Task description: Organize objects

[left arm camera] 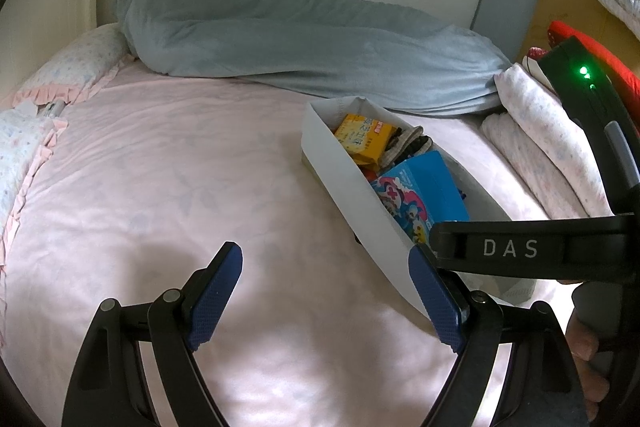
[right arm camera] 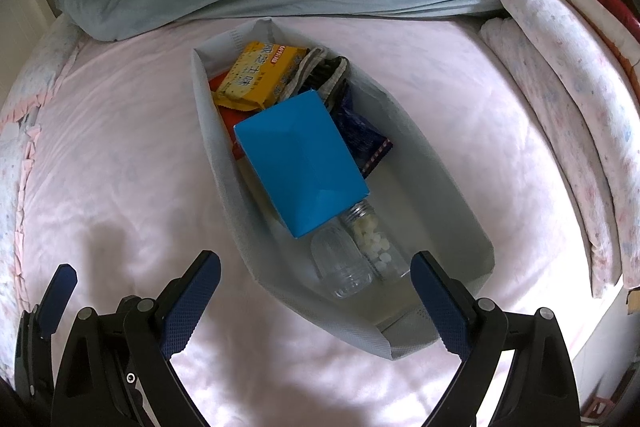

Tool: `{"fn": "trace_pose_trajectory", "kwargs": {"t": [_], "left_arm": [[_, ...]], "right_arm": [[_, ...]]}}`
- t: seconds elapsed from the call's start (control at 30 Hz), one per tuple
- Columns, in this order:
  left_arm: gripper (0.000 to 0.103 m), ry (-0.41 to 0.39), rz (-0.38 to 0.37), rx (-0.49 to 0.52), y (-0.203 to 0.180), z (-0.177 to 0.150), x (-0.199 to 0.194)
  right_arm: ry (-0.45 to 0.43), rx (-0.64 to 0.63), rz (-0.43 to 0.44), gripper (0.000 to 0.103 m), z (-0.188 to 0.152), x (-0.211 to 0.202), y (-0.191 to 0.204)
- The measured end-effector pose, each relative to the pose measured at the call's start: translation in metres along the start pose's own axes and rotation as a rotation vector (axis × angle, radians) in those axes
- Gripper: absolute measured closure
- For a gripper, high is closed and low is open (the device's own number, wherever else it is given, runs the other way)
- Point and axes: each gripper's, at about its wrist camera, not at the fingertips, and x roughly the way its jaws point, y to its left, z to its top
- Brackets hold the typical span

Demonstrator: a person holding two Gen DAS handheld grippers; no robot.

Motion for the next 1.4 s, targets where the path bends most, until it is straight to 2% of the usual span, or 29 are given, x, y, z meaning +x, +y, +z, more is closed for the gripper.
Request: {"fn": "trace_pose_trajectory", "kwargs": {"t": [1.4], "left_arm": [[0.018, 0.013, 0.002, 0.018, -0.0011, 0.0001, -0.0004]], "right_arm": [[0.026, 0.003, -0.001, 0.007, -0.0027, 0.0025, -0.0012]]}}
